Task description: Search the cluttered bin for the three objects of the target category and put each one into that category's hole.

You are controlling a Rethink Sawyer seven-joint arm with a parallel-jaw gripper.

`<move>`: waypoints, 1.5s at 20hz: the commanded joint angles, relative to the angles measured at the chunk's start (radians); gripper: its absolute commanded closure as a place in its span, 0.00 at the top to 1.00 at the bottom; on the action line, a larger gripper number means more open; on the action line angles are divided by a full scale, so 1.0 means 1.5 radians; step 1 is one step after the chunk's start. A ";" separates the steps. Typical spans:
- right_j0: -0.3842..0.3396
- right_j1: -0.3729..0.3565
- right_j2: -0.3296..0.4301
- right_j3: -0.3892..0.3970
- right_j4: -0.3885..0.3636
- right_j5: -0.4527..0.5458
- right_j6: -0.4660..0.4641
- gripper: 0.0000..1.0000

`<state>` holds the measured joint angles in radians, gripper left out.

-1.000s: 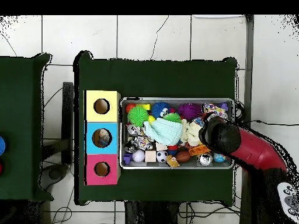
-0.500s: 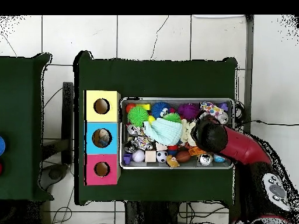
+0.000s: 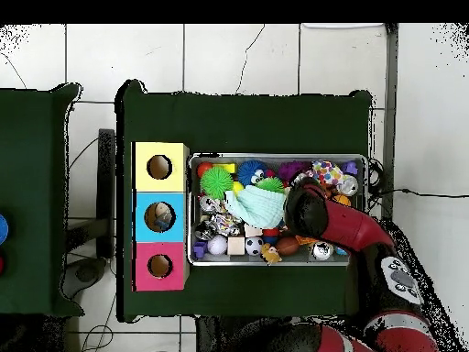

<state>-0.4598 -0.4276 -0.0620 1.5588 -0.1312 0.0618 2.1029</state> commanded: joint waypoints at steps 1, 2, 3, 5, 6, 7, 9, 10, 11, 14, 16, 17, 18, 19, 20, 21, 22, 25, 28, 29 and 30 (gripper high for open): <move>-0.018 0.076 0.030 0.016 -0.014 -0.001 0.055 1.00; -0.022 0.079 0.032 0.017 -0.019 -0.003 0.049 1.00; -0.030 0.082 0.034 0.018 -0.027 -0.007 0.043 1.00; -0.041 0.085 0.036 0.018 -0.038 -0.010 0.032 1.00; -0.043 0.086 0.035 0.017 -0.041 -0.009 0.028 1.00; -0.044 0.087 0.032 0.018 -0.044 -0.011 0.026 1.00; -0.047 0.086 0.030 0.020 -0.047 -0.005 0.021 1.00; -0.048 0.087 0.029 0.019 -0.050 -0.004 0.017 1.00; -0.043 0.088 0.022 0.016 -0.052 -0.001 0.014 1.00; -0.038 0.092 0.012 0.013 -0.056 -0.002 0.015 1.00; -0.039 0.096 0.011 0.011 -0.060 -0.002 0.014 1.00; -0.037 0.099 0.007 0.009 -0.064 -0.002 0.012 1.00; -0.035 0.102 0.003 0.007 -0.065 -0.005 0.013 1.00; -0.036 0.105 0.001 0.005 -0.068 -0.010 0.014 1.00; -0.035 0.107 0.000 0.004 -0.067 -0.010 0.016 1.00; -0.038 0.109 0.000 0.003 -0.070 -0.014 0.015 1.00; -0.036 0.109 -0.001 0.002 -0.070 -0.012 0.016 1.00; -0.042 0.103 0.000 0.002 -0.075 -0.006 0.012 1.00; -0.038 0.098 -0.002 -0.001 -0.073 0.002 0.015 1.00; -0.039 0.094 0.000 -0.002 -0.074 0.009 0.012 1.00; -0.038 0.094 0.000 -0.004 -0.075 0.009 0.012 1.00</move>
<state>-0.5091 -0.3773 -0.0736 1.5460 -0.1778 0.0310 2.1029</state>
